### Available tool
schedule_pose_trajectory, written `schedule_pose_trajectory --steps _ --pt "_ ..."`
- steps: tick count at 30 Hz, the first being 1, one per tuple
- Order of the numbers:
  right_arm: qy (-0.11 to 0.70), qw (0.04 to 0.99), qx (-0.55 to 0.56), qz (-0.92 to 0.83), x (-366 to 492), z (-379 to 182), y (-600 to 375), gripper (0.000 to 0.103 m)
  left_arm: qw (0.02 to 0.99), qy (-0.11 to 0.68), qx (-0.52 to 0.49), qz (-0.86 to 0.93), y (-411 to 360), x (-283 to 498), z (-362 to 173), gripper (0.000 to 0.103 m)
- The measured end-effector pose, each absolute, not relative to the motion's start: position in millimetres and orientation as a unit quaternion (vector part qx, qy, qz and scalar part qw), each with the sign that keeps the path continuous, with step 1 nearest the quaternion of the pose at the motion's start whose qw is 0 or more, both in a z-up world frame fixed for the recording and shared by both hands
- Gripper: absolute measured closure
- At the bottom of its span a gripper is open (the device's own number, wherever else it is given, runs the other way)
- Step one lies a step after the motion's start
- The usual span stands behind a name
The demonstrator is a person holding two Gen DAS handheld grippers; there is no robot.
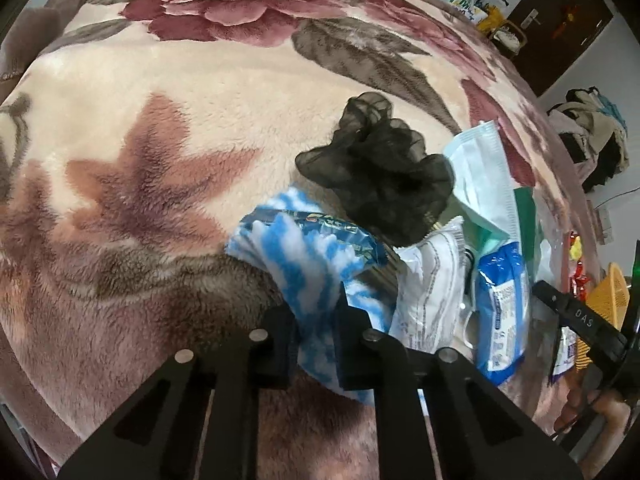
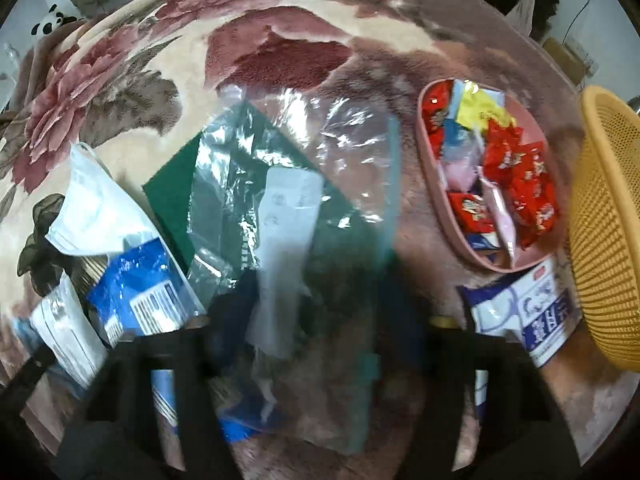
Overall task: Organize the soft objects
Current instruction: 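Grasp the blue striped cloth with the left tool while the right tool grasps the clear zip bag, then carry the striped cloth and zip bag with both tools over the orange basket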
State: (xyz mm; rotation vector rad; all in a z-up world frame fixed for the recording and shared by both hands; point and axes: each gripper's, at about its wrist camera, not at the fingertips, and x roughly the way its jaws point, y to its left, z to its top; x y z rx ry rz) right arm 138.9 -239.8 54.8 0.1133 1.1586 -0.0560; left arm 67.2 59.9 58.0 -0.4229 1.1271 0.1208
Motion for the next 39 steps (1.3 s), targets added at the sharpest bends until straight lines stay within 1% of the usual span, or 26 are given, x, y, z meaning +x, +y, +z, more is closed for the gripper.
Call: schedule_pose_trajectory --steps 1,2,3,4,11,23,28,39 --pt "0.543 0.838 0.054 -0.027 136.3 56.9 -241.7 0.088 0.824 0.527 -0.200 0.057 60.0 64.9 60.1 0.091" --pt "0.539 0.840 0.057 -0.024 132.1 59.9 -245.1 0.088 0.825 0.524 -0.201 0.056 59.7 62.4 62.8 0.091" --pt "0.537 0.841 0.059 -0.025 128.2 63.0 -248.3 0.092 0.828 0.521 -0.202 0.055 58.6 59.3 66.3 0.091" --pt "0.531 0.845 0.070 -0.019 124.0 67.1 -251.7 0.092 0.829 0.519 -0.202 0.054 59.2 57.5 68.7 0.091" --pt "0.501 0.860 0.099 0.014 97.1 91.0 -255.4 0.093 0.841 0.498 -0.205 0.053 58.5 38.9 95.4 0.092" --pt "0.474 0.874 0.099 0.044 67.8 124.7 -244.4 0.093 0.865 0.455 -0.206 0.055 60.3 7.0 151.2 0.092" --pt "0.459 0.881 0.098 0.057 58.4 142.2 -239.6 0.093 0.874 0.442 -0.197 0.050 51.4 -1.3 172.7 0.092" --pt "0.438 0.891 0.100 0.062 32.3 166.6 -251.9 0.093 0.886 0.431 -0.172 0.021 10.4 -10.9 199.2 0.092"
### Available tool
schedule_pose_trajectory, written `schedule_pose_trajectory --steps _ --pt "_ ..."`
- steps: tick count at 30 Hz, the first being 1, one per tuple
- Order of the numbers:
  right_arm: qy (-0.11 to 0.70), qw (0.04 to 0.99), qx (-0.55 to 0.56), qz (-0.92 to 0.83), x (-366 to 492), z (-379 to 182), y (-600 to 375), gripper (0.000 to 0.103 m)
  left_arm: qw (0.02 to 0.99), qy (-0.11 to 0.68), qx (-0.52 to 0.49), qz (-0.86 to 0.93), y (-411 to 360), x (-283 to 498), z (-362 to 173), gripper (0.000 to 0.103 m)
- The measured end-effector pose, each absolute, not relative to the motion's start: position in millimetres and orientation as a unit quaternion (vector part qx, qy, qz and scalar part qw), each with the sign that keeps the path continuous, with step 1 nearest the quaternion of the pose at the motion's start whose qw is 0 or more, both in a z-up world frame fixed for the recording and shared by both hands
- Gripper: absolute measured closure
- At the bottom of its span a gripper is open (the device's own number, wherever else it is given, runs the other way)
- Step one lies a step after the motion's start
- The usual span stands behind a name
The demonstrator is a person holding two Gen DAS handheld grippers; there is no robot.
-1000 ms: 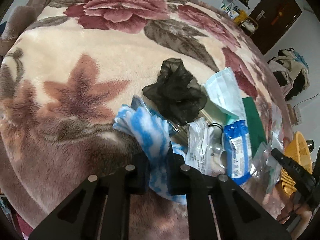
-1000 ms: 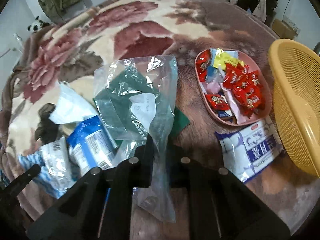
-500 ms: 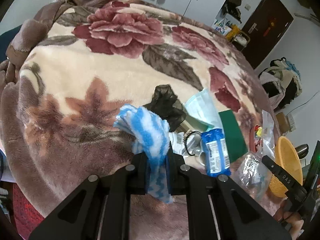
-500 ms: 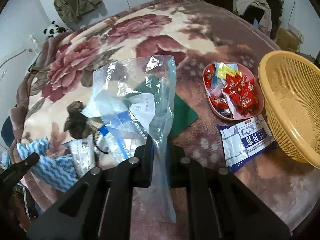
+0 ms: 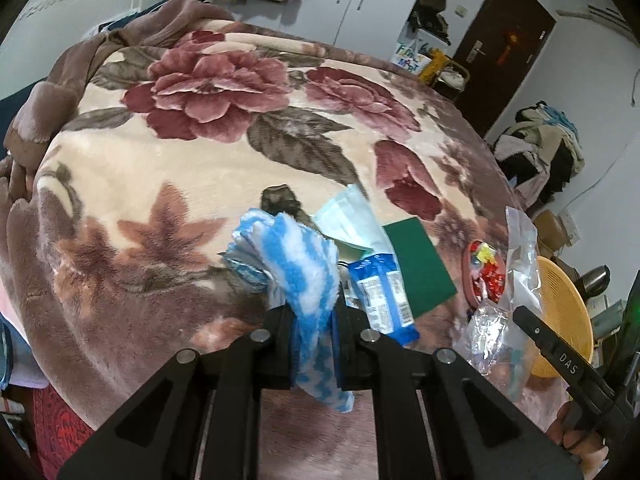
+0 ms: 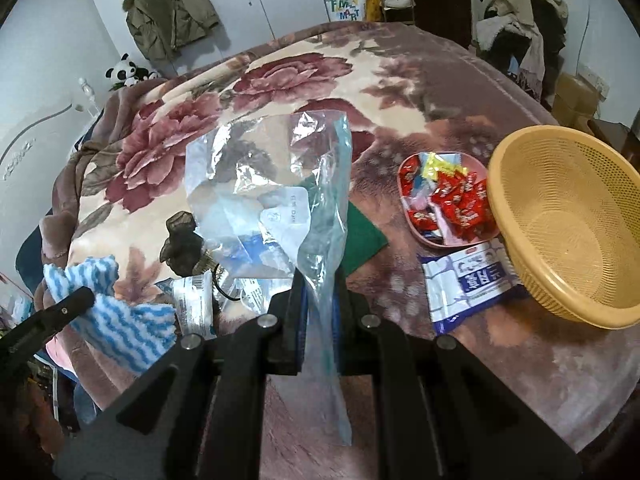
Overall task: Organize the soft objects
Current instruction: 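Carry the striped cloth and zip bag with both tools over the orange basket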
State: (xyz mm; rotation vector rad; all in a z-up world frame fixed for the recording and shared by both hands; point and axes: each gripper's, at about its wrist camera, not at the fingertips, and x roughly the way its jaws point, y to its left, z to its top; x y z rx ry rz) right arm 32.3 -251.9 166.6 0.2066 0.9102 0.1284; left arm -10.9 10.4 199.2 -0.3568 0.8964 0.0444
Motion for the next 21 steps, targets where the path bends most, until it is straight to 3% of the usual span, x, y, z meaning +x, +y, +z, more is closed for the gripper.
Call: schedule_pose_trajectory --steps 21 --pt "0.413 0.902 0.126 0.008 11.1 191.0 -329.8 0.093 0.895 0.424 -0.123 -0.068 -102.0 13.8 233.3 0.092"
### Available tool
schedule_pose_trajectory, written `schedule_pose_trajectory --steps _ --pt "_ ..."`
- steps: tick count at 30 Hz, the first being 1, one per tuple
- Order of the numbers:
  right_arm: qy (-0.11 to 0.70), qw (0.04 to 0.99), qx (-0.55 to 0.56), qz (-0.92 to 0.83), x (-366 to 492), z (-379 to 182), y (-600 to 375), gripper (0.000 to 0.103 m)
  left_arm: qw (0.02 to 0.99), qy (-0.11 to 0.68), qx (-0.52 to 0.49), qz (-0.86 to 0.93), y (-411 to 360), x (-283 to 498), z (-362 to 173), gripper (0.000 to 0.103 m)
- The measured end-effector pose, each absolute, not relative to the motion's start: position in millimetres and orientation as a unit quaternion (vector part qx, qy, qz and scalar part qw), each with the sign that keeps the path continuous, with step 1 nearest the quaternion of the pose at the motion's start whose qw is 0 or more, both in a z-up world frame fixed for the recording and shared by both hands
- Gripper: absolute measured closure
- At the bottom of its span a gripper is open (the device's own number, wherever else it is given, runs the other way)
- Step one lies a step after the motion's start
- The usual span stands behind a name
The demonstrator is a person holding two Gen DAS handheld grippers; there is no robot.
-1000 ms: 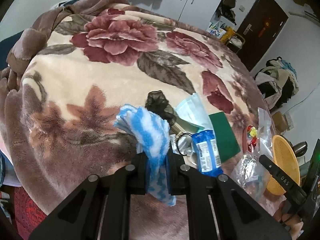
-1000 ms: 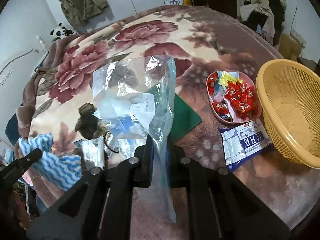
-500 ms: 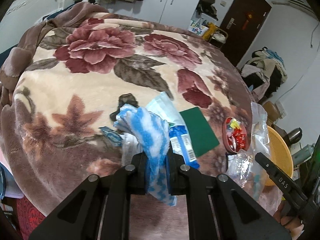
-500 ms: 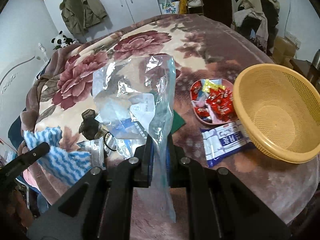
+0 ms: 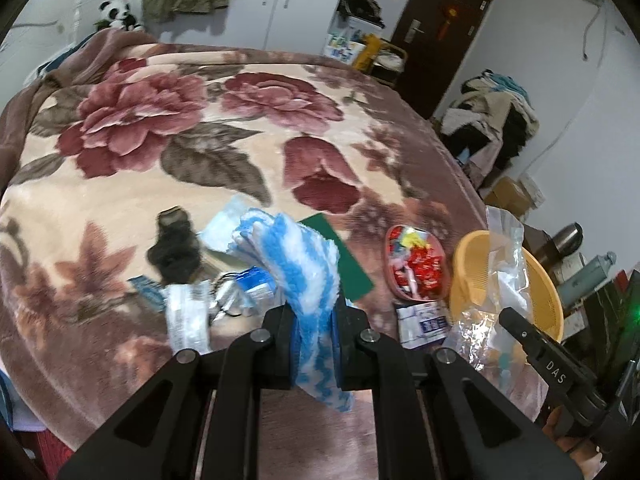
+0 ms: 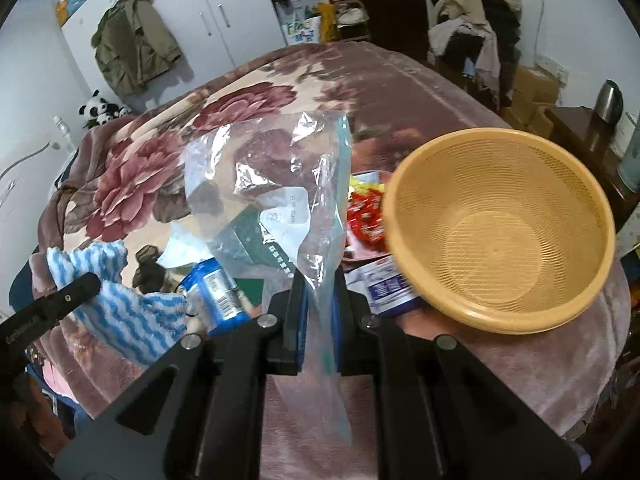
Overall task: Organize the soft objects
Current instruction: 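Carry the striped cloth and zip bag with both tools over the orange basket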
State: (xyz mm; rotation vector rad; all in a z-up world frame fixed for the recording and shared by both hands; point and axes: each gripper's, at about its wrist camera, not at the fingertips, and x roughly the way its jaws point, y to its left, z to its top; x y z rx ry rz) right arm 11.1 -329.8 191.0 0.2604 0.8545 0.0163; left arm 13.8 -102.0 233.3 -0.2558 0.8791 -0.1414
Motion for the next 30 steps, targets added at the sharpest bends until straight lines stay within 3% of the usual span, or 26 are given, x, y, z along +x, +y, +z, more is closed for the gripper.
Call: schedule_pose_trajectory --steps 30 --pt "0.376 0.907 0.163 -0.092 20.0 210.8 -473.1 0.093 0.881 0.418 -0.049 -0.218 -340.5 76.6 274.3 0.092"
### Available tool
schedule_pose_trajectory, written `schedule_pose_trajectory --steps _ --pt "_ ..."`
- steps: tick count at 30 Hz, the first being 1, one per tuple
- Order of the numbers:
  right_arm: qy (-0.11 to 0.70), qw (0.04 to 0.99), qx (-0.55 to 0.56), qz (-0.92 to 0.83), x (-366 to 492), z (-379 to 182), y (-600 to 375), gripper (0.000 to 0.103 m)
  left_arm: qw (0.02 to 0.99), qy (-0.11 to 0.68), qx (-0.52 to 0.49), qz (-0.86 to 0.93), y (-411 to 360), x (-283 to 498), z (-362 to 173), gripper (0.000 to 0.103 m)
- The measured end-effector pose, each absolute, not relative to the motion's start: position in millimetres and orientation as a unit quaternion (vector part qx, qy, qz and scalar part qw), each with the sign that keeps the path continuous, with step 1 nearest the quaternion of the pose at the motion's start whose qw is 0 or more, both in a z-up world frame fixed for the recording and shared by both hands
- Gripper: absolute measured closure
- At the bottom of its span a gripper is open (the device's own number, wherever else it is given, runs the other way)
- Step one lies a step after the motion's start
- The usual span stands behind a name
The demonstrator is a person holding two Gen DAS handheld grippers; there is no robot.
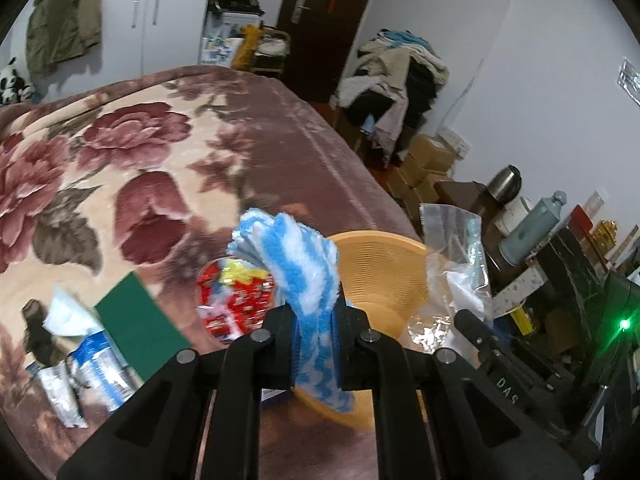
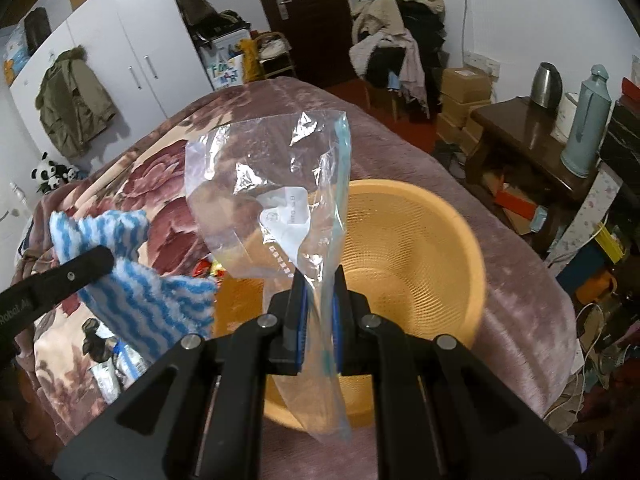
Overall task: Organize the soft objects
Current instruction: 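Carry the striped cloth and zip bag with both tools over the orange basket, then open both tools to drop the cloth and zip bag into the basket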
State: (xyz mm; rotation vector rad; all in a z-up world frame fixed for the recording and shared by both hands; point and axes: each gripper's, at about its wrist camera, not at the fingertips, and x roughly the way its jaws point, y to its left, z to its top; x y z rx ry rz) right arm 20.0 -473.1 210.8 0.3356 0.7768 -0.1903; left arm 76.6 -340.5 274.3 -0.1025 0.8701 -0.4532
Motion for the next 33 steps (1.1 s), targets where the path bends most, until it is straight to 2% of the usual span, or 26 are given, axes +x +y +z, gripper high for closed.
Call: schedule_pose_trajectory --steps 9,20,21,22,23,24,25,26,28,30,33 --pt "0.385 0.900 0.173 -0.110 28.9 200.6 -508.2 0.093 0.856 0.455 -0.036 -0.241 -400.0 95.9 239.0 0.092" --pt "0.437 0.880 0.162 -0.096 43.8 174.0 -512.1 0.092 0.822 0.512 -0.043 -0.246 -413.5 109.9 192.9 0.090" --pt "0.441 0.877 0.162 -0.094 44.3 172.1 -513.7 0.091 0.821 0.516 -0.040 -0.242 -413.6 110.3 190.7 0.088" --pt "0.445 0.876 0.163 -0.091 44.9 170.7 -514.2 0.091 0.821 0.518 -0.037 -0.237 -413.0 110.6 189.2 0.075" --pt "0.449 0.874 0.162 -0.089 45.5 169.8 -514.9 0.091 0.823 0.519 -0.033 -0.230 -412.1 110.5 188.2 0.048" --pt "0.453 0.873 0.159 -0.088 45.8 169.2 -514.4 0.089 0.827 0.517 -0.029 -0.221 -410.2 110.0 187.7 0.034" --pt "0.457 0.872 0.153 -0.091 46.2 169.0 -514.1 0.079 0.832 0.512 -0.029 -0.210 -407.1 109.3 188.3 0.013" --pt "0.461 0.870 0.146 -0.098 46.6 169.1 -513.2 0.069 0.840 0.503 -0.034 -0.203 -402.9 107.3 190.2 0.003" --pt "0.465 0.868 0.139 -0.101 46.4 169.3 -511.8 0.018 0.842 0.501 -0.036 -0.199 -397.9 106.5 192.2 0.001" --pt "0.456 0.872 0.145 -0.100 42.4 171.4 -512.4 0.010 0.840 0.505 -0.031 -0.194 -393.0 106.9 193.9 0.000" --pt "0.451 0.875 0.145 -0.104 38.2 174.6 -512.1 0.010 0.844 0.504 -0.020 -0.183 -385.3 104.2 197.0 0.000"
